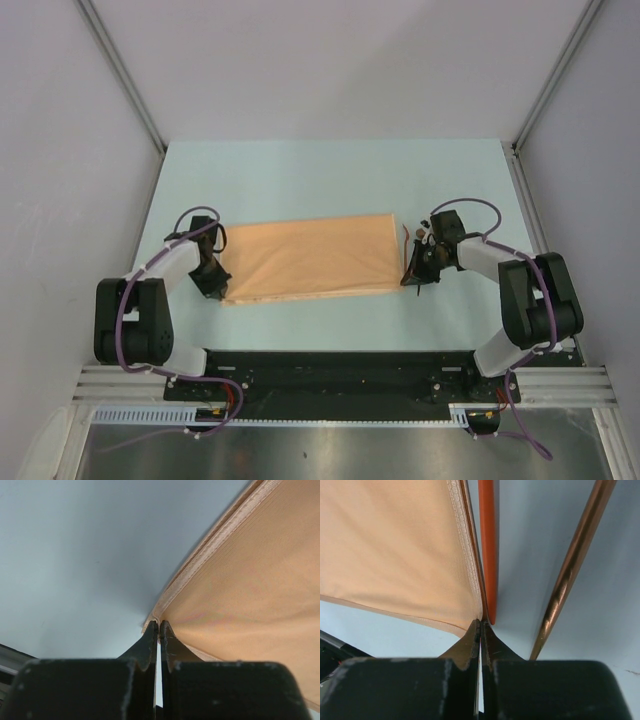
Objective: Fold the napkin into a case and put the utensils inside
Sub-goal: Fold and flatten the napkin at the center of the board.
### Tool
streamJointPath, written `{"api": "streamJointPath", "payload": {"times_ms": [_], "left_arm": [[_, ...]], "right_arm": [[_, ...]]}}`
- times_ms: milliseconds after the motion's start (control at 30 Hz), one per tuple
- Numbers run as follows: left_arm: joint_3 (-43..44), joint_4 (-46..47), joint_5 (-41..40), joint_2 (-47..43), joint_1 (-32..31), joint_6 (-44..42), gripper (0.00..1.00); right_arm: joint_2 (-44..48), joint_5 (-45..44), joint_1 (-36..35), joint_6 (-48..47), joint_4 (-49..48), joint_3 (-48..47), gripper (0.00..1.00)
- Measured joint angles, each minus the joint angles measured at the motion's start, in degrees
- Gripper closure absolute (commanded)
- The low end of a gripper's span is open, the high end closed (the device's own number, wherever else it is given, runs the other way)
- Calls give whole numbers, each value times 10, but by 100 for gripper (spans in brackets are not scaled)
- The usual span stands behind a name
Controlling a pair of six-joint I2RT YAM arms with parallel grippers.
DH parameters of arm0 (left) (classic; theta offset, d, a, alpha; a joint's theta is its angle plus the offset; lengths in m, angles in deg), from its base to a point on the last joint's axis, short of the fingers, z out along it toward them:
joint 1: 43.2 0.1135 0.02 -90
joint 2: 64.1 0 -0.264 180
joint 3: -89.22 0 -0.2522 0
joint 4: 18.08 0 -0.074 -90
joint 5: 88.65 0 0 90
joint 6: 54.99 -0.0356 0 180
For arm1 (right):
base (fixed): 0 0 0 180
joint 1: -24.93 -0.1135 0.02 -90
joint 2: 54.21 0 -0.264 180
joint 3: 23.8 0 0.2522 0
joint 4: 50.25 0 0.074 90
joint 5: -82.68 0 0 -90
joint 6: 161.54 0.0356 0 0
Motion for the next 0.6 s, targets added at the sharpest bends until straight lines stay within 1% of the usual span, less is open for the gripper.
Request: {"api": "streamJointPath", "payload": {"times_ms": [600], "left_arm": [[-25, -6, -1, -9, 0, 28, 100]], "right_arm": [[-7, 5, 2, 3, -5, 0, 100]]}}
